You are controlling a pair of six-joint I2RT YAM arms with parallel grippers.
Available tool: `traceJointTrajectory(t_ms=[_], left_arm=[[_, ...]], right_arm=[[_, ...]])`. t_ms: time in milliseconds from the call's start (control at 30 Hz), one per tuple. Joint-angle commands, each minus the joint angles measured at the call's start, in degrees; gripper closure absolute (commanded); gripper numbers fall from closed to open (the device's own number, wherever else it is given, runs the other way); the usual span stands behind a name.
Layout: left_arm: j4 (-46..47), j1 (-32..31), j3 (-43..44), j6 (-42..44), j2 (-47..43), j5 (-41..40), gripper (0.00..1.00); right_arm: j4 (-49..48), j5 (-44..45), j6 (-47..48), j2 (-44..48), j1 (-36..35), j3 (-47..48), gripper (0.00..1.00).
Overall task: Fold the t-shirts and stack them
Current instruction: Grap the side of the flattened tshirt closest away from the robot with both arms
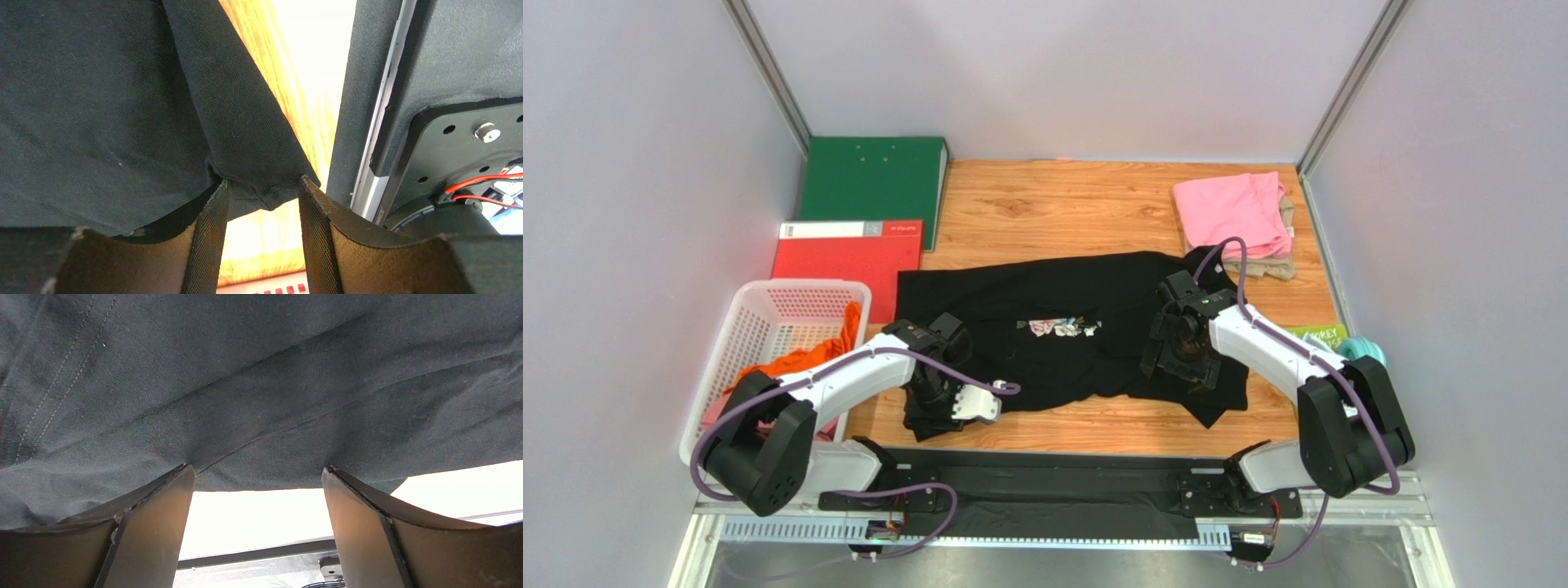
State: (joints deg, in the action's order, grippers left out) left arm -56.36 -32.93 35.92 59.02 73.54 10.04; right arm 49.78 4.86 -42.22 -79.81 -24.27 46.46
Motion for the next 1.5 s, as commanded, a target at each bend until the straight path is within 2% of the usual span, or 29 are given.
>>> traceJointTrajectory(t_ms=[0, 167, 267, 367, 400, 500, 600, 767, 967, 1200, 1467], left_arm=[[1.3, -0.2, -0.9, -0.1, 0.2, 1.0, 0.48], [-1.0, -0.2, -0.9, -0.3, -0.6, 2.0, 0.49], [-0.8, -0.2, -1.0, -0.1, -2.0, 2.6, 0.53], [-0.4, -0.2, -0.2, -0.6, -1.3, 2.8, 0.71], [-0.4, -0.2, 0.5, -1.0, -0.8, 2.8, 0.8], [-0.5, -0.1, 1.1, -1.6, 0.3, 2.4, 0.92], [0.4, -0.1, 0.4, -1.5, -0.5, 1.5, 0.99], [0.3, 2.2, 2.0, -0.1, -1.2, 0.2, 1.0], [-1.6, 7.9, 9.9, 1.4, 0.7, 1.2, 1.0], [-2.4, 10.8, 10.6, 2.8, 0.4, 0.9, 1.0], [-2.1, 11.0, 8.6, 2.8, -1.3, 0.4, 1.0]], right_arm=[[-1.5, 0.0, -0.4, -0.1, 0.2, 0.8, 0.17], [-1.4, 0.1, -0.7, 0.5, 0.1, -0.4, 0.17], [-1.4, 0.6, -0.8, 0.5, 0.2, -0.8, 0.17], [-1.9, 0.5, -0.8, -0.4, 0.3, -0.2, 0.17], [-1.9, 0.4, -0.8, -0.6, 0.2, -0.1, 0.17], [-1.7, 0.7, -0.4, -0.4, 0.2, -0.2, 0.17], [-0.1, 0.6, -0.4, 0.7, 0.4, -0.6, 0.17], [6.9, 1.8, -1.4, 8.9, 0.2, -1.5, 0.17], [11.4, 0.9, -3.5, 15.7, 0.1, -5.0, 0.17], [8.8, 2.2, -4.9, 14.4, -0.2, -7.3, 0.17], [2.5, 6.1, -6.0, 7.0, -0.2, -6.1, 0.18]])
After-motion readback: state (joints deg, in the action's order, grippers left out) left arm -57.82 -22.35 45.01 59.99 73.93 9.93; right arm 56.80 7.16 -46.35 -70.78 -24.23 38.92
